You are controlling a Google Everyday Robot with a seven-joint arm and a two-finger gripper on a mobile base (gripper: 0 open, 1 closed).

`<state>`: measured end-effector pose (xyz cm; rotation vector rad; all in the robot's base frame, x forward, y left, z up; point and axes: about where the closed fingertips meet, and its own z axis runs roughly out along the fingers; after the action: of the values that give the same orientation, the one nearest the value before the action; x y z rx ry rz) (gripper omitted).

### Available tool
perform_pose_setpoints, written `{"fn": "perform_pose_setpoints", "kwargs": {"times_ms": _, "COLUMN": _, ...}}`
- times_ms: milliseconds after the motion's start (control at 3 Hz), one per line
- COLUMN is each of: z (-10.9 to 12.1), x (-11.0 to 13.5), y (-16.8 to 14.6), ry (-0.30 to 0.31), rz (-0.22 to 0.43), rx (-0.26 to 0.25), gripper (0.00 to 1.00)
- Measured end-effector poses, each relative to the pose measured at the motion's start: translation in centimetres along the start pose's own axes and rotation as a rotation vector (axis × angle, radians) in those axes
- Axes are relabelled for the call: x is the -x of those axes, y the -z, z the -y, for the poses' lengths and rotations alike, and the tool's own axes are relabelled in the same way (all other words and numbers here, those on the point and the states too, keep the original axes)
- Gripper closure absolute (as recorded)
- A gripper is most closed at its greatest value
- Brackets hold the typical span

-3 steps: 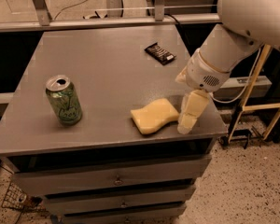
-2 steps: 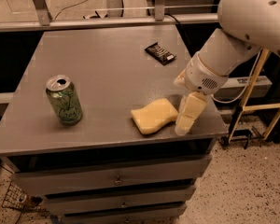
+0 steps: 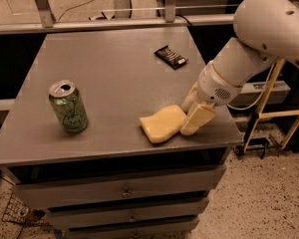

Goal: Move sponge near rxbar chocolate

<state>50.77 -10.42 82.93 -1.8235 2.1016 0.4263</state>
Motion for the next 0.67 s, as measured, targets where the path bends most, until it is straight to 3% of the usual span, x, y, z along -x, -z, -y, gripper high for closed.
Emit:
{"fn": "perform_pose_setpoints", "kwargs": {"times_ms": 333, "z": 0.26, "x": -0.01, "y": -0.18, "ry": -0.006, "rz": 0.005, "rx": 0.000, "gripper": 0.71}}
{"fn": "perform_pose_setpoints", "kwargs": {"times_ms": 667, "z": 0.39, "x": -0.08, "y": -0.16, "ry": -0.010, "rz": 0.004, "rx": -0.001, "gripper": 0.94}}
